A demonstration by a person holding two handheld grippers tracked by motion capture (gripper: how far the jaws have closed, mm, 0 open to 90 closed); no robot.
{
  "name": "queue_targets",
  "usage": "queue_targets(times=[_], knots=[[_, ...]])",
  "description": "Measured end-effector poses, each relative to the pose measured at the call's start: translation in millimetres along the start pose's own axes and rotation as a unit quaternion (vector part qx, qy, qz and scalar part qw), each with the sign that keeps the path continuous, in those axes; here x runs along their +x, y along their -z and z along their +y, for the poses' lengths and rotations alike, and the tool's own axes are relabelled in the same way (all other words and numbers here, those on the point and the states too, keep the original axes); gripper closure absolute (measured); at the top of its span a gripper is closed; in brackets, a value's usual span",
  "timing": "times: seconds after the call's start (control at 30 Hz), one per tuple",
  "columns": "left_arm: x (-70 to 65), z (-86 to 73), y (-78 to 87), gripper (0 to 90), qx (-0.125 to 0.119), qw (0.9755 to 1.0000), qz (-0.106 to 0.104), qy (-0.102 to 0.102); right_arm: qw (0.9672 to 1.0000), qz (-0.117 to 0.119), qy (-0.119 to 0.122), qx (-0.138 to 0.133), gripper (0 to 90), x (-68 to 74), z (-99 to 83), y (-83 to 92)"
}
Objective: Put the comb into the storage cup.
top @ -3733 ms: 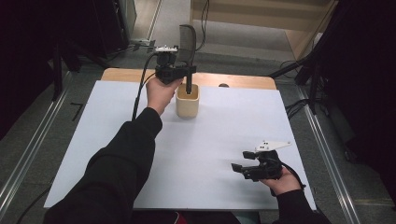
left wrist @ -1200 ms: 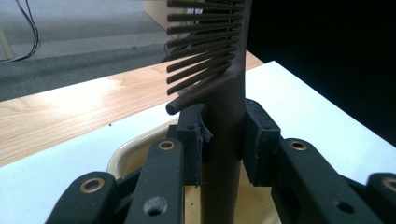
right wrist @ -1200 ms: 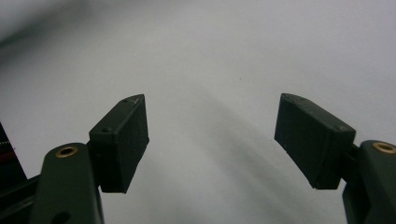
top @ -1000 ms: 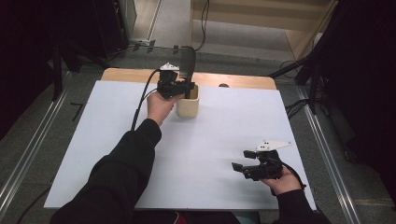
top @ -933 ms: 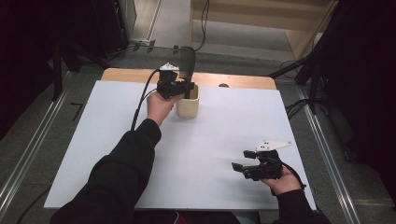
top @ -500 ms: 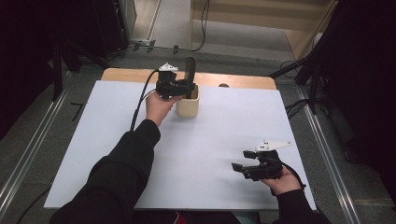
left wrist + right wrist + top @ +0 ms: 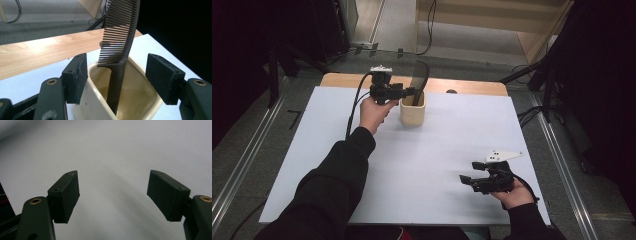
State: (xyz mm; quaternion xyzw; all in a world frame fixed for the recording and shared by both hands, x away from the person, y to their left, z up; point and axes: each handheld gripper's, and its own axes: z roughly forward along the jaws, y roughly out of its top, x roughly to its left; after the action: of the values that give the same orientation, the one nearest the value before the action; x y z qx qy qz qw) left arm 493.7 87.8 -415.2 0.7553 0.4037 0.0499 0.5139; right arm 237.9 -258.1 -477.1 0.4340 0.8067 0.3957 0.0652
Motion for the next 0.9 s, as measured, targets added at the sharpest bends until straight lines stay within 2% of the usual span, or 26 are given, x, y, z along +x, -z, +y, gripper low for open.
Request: queue_targets(times=[0.3, 0.7, 0.9], knots=[[3.3, -6.7, 19.9, 34.8, 0.007, 1.0000, -0.004, 0.001, 1.0000, 0.001, 0.000, 0.002, 24.2, -1.2, 0.1, -1.5], [5.1, -15.2, 40.8, 34.0, 0.016, 0.9996, -0.016, 0.017, 1.0000, -0.001, -0.001, 0.007, 24.2, -1.8, 0.6, -3.4], [2.2, -20.7, 47.2, 34.0, 0.024, 0.9997, -0.003, -0.005, 1.0000, -0.002, -0.001, 0.005, 24.2, -2.0, 1.2, -3.1]])
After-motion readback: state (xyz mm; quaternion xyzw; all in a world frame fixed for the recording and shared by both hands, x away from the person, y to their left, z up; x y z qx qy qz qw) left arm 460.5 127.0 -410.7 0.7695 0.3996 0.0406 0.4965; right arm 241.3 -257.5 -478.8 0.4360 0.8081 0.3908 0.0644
